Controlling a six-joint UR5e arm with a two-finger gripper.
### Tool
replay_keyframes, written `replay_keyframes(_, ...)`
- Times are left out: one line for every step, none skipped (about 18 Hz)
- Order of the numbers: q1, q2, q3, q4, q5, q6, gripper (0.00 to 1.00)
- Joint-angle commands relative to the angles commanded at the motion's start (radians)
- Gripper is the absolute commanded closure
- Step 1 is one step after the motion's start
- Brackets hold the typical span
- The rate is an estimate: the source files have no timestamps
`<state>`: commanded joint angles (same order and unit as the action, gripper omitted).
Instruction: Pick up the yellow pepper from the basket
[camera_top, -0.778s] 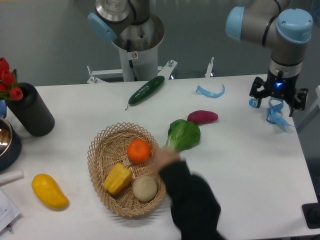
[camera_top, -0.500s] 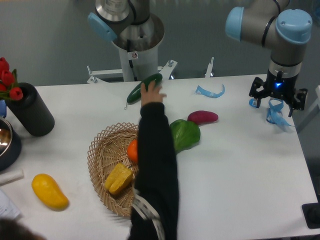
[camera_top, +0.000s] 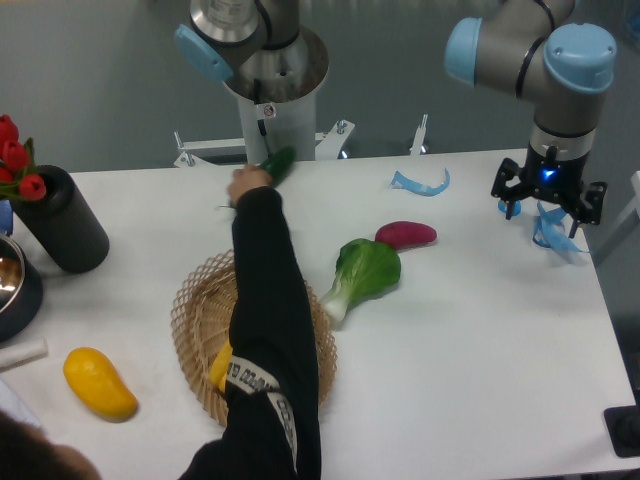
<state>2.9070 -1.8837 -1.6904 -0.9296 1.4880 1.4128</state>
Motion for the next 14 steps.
replay_keyframes(-0.006, 0.003, -0.011, 0.000, -0.017, -0.003, 0.00)
replay_keyframes(-0.009, 0.006, -0.018, 0.000, -0.032, -0.015, 0.00)
replay_keyframes(-0.012, 0.009, -0.028, 0.000, -0.043, -0.037, 0.00)
replay_keyframes(-0.026, 0.009, -0.031, 0.003, -0.051, -0.072, 0.00)
replay_keyframes(-0.040, 0.011, -0.032, 0.006, -0.058, -0.110, 0.00)
replay_keyframes(-0.052, 0.012, -0.035, 0.008, -0.066, -0.144, 0.00)
replay_keyframes(-0.060, 0.012, -0.038, 0.011, -0.074, -0.164, 0.00)
replay_keyframes(-0.074, 0.012, -0.043, 0.021, -0.086, -0.173, 0.00)
replay_keyframes(-0.087, 0.014, -0.052, 0.032, -0.087, -0.184, 0.00)
replay_keyframes(-0.101, 0.015, -0.063, 0.044, -0.088, -0.201, 0.00)
replay_keyframes(-0.120, 0.017, -0.066, 0.052, -0.088, -0.231, 0.00)
replay_keyframes(-0.139, 0.023, -0.068, 0.054, -0.088, -0.264, 0.00)
replay_keyframes(-0.156, 0.023, -0.066, 0.054, -0.089, -0.287, 0.00)
replay_keyframes(-0.176, 0.025, -0.066, 0.054, -0.088, -0.305, 0.00)
